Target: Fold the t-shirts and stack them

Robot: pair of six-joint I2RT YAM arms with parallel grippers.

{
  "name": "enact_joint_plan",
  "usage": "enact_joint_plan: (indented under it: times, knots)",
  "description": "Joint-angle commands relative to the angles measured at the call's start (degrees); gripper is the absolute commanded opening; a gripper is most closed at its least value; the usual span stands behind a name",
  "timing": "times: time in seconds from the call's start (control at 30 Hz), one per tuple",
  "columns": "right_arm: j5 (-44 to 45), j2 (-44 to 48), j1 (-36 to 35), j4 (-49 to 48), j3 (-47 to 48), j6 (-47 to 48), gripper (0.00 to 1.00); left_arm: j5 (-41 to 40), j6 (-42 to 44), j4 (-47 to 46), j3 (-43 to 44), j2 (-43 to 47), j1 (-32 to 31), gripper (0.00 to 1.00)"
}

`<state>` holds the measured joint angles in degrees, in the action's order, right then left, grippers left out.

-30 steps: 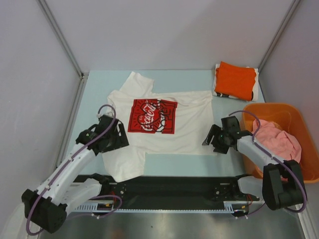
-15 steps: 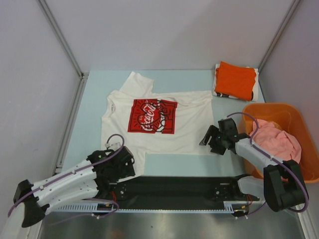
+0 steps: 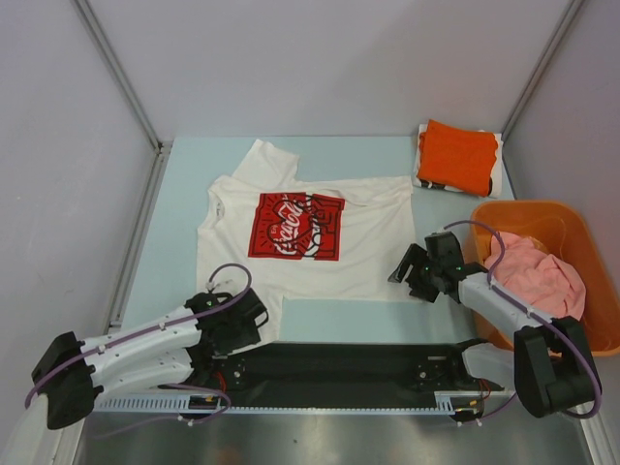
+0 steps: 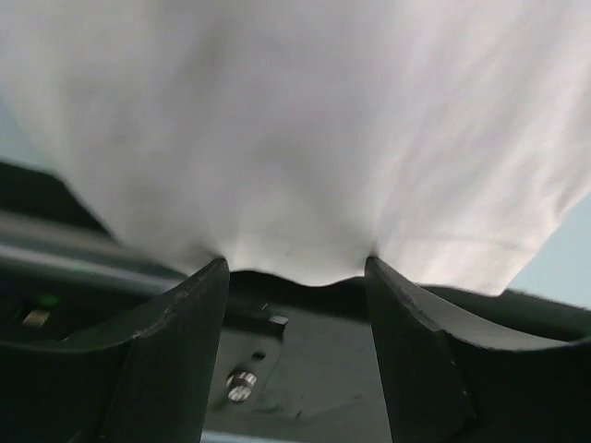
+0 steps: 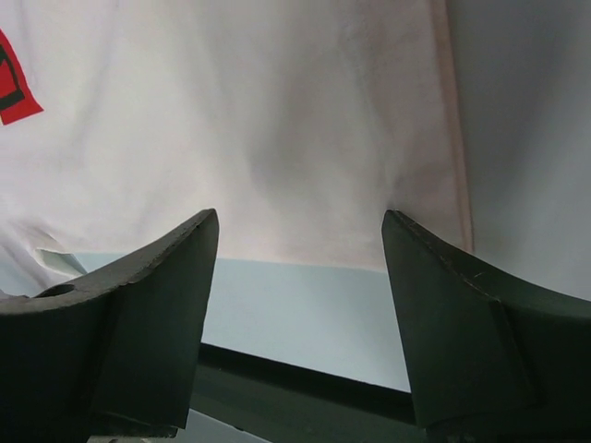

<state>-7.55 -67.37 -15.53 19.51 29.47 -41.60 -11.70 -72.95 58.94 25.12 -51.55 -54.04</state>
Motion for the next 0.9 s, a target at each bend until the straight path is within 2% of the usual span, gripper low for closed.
enact_joint_plan:
  times: [0.0, 0.17, 0.3, 0.4, 0.53, 0.67, 0.87]
  knots:
    - [4.12, 3.12, 0.67, -0.87, -2.57, -3.55, 0.76, -6.04, -1.58, -10.42, -3.15, 1.62, -0.36, 0.66]
    - [5.18, 8.48, 1.12, -1.66, -6.27, -7.08, 0.76, -11.05, -0.36, -12.44, -3.24, 1.81, -0.36, 0.64]
    - [5.18, 8.31, 1.20, -1.23, -5.92, -7.44, 0.76, -13.69, 0.61, -13.41, -2.80, 0.75, -0.28, 0.55]
    - [5.79, 8.40, 0.94, -0.61, -5.83, -8.31, 0.75, -14.75, 1.40, -14.20, -2.10, 0.92, -0.28, 0.42]
    - [7.46, 6.91, 0.33, 0.00, -5.74, -9.63, 0.75, -17.47, 3.07, -13.76, -0.08, 1.71, 0.07, 0.18]
    - [9.57, 6.20, -0.73, 1.58, -4.25, -10.60, 0.74, -18.44, 5.88, -14.37, 1.50, 2.50, 2.27, 0.01]
    - [15.98, 8.13, -2.49, 10.35, 2.33, -9.64, 0.74, -17.04, 9.14, -15.17, 2.38, 5.23, 5.70, 0.00]
